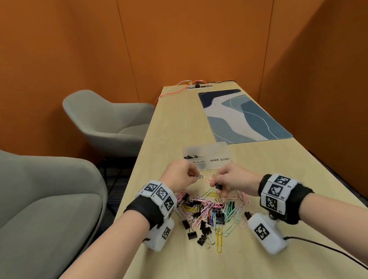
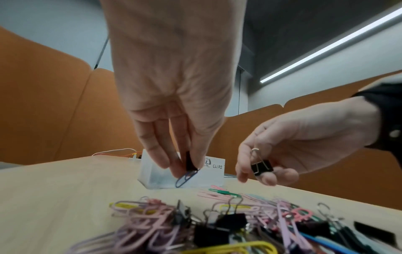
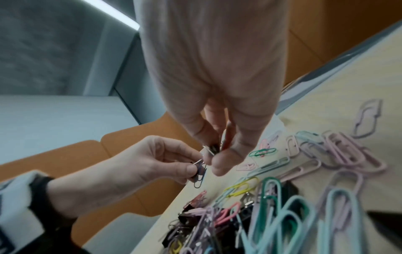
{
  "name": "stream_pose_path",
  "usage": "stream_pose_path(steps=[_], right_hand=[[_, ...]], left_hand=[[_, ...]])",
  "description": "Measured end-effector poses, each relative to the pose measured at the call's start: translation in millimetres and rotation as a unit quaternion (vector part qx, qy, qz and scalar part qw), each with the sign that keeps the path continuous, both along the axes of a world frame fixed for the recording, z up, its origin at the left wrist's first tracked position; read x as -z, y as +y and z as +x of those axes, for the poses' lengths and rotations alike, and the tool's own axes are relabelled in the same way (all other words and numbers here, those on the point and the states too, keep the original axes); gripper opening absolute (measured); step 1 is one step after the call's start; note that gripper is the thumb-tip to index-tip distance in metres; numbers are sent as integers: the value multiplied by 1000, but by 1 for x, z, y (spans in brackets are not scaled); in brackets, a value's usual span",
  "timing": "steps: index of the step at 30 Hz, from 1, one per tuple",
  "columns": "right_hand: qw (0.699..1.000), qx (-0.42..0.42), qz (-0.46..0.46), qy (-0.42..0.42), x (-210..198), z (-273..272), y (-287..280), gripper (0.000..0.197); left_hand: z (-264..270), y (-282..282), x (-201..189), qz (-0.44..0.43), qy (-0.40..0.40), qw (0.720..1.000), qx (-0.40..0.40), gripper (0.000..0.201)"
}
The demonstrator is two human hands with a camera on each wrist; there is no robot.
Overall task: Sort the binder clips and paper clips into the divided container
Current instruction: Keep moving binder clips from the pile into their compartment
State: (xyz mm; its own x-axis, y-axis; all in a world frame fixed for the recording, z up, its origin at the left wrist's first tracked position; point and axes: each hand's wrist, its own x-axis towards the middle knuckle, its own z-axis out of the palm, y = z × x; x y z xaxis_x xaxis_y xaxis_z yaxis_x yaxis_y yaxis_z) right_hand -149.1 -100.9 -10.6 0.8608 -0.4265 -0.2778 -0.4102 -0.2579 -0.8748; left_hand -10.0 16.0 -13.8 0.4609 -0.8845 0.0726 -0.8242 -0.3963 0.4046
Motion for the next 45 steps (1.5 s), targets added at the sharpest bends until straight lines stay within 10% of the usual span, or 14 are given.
stream_pose_path(steps=[10, 15, 20, 45], right_hand=[[980, 44, 190, 28, -11, 14, 13, 29], [990, -102, -79, 63, -9, 12, 29, 16], [907, -183, -377, 50, 3, 13, 39, 23], [843, -212, -493, 15, 6, 17, 32, 16]], left_hand=[[4, 22, -9, 3, 172, 984, -39, 27], [2, 29, -5, 102, 52, 992, -50, 28], [5, 32, 1, 159, 0, 987, -10, 26], [8, 36, -3, 123, -37, 991, 38, 27]])
